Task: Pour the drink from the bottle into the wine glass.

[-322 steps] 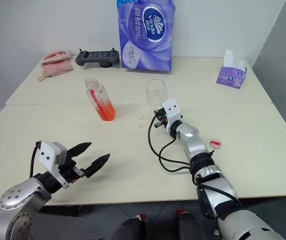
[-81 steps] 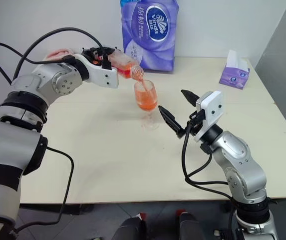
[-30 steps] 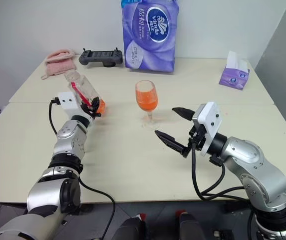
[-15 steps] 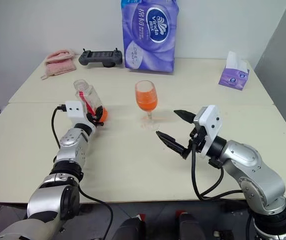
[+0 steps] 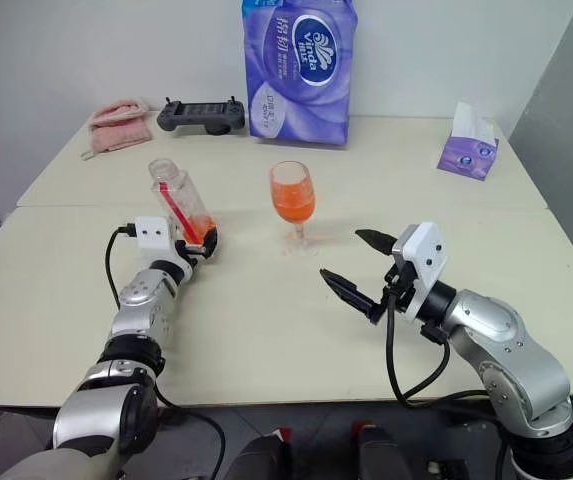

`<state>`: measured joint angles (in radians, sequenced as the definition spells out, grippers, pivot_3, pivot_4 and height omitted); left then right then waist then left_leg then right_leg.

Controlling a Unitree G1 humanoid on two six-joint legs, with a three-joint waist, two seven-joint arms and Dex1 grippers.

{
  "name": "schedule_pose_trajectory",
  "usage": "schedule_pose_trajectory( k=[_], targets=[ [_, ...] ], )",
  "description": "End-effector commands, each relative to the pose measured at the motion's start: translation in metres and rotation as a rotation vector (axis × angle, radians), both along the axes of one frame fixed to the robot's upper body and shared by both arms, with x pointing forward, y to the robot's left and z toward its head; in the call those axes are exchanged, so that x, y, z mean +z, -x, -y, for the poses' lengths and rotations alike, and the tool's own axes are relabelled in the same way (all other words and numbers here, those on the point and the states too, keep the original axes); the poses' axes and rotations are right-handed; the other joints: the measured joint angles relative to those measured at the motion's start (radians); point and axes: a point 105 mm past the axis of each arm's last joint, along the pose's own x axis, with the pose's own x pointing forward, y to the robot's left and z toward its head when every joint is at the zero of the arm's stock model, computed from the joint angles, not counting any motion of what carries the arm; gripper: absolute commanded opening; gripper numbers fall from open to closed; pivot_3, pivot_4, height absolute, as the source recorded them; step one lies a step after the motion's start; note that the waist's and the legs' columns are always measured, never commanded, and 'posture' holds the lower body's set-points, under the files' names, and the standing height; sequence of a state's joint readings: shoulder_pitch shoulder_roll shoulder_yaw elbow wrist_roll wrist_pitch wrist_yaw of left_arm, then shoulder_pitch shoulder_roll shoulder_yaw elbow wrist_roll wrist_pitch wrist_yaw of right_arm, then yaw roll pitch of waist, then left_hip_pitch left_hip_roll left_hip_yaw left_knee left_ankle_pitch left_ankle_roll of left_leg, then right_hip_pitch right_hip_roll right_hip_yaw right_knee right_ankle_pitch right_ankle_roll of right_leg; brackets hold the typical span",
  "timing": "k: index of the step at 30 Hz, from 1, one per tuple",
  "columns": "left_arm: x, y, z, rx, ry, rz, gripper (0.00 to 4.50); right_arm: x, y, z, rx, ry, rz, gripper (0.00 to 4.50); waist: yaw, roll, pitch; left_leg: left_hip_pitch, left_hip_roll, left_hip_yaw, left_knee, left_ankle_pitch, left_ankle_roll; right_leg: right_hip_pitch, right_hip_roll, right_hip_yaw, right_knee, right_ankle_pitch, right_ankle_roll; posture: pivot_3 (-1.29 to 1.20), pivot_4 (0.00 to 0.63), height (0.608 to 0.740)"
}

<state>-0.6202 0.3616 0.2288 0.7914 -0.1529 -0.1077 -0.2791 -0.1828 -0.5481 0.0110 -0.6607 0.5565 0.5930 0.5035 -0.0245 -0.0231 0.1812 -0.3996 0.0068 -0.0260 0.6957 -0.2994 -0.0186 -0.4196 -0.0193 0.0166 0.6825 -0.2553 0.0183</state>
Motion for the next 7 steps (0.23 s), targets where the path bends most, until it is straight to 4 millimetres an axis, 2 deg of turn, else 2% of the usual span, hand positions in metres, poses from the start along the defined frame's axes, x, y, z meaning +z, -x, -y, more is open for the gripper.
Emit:
schedule_pose_trajectory(
  k=[1,4,7],
  targets=[
    [0.010,0.015,0.013,-0.049,-0.045,0.013,4.45,-0.012,-0.007,0.027,-0.230,0.063,-0.019,4.50,0.000,-0.001,0.000,0.000,0.000,0.000,0.000,0.000,0.000,0.000,-0.001,0.000,0.000,0.000,0.000,0.00,0.150,0.740],
    [0.019,0.030,0.023,-0.066,-0.055,0.023,4.45,-0.015,-0.020,0.050,-0.461,0.020,-0.038,4.50,0.004,-0.001,-0.001,0.000,0.000,0.000,0.000,0.000,0.000,0.000,-0.001,0.001,0.001,0.000,0.000,0.00,0.150,0.740],
    [0.030,0.045,0.037,-0.063,0.002,0.030,4.45,-0.030,-0.025,0.065,-0.636,0.046,-0.063,4.50,0.006,-0.001,-0.002,0.001,0.001,0.000,0.000,0.000,-0.001,0.000,-0.001,0.002,0.001,0.000,0.000,0.00,0.150,0.740]
  ],
)
